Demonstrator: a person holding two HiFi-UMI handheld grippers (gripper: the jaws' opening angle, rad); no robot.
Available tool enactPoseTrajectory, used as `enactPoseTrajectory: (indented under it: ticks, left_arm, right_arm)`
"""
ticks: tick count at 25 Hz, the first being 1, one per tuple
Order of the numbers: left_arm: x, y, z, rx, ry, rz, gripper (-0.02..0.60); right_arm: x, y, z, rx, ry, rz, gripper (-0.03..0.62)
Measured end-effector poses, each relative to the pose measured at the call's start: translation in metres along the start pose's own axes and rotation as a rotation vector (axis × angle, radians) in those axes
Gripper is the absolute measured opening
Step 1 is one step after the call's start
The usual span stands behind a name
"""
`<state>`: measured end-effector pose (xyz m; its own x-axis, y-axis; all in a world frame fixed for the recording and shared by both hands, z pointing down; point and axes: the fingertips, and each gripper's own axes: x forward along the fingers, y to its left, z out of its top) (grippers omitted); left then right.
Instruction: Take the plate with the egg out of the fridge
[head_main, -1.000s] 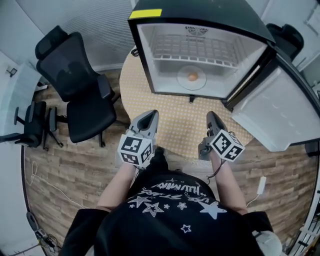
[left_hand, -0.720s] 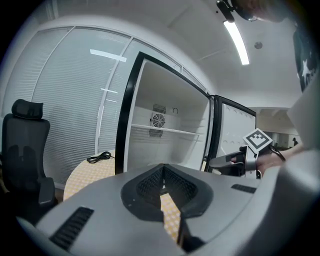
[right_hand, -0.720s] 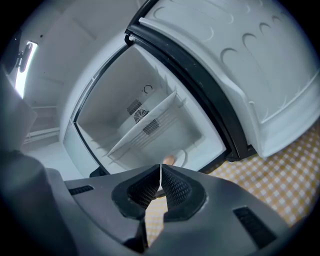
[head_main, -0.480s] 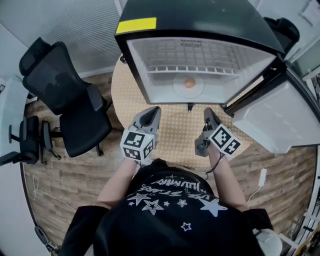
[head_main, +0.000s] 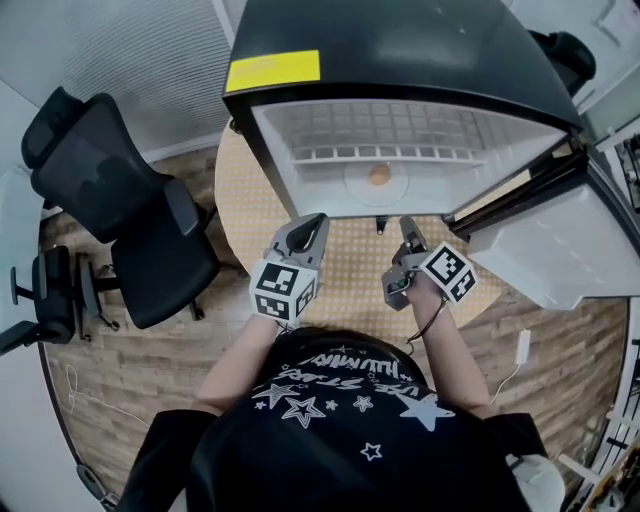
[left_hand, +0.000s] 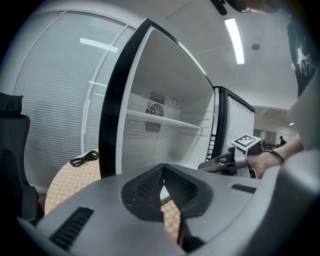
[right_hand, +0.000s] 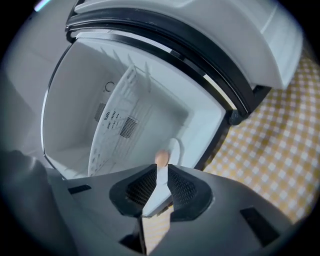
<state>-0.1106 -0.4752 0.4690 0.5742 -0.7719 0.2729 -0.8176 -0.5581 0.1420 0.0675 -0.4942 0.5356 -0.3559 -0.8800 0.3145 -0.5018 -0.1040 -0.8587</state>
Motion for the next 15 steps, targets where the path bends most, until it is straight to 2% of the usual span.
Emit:
enactPoseTrajectory:
  ticks: [8,15]
  left_arm:
    - [0.017,0.004,-0.004,0.013,0.012,-0.028,0.006]
    - [0.026,0.004,-0.010,0.002,0.030,-0.047,0.006]
  right_arm:
    - [0.029,-0.016,-0.007,0.290,-0.009,0.025,0.158]
    - [0.053,-0.025,-0.014,0.419,0.003,0.017,0.181]
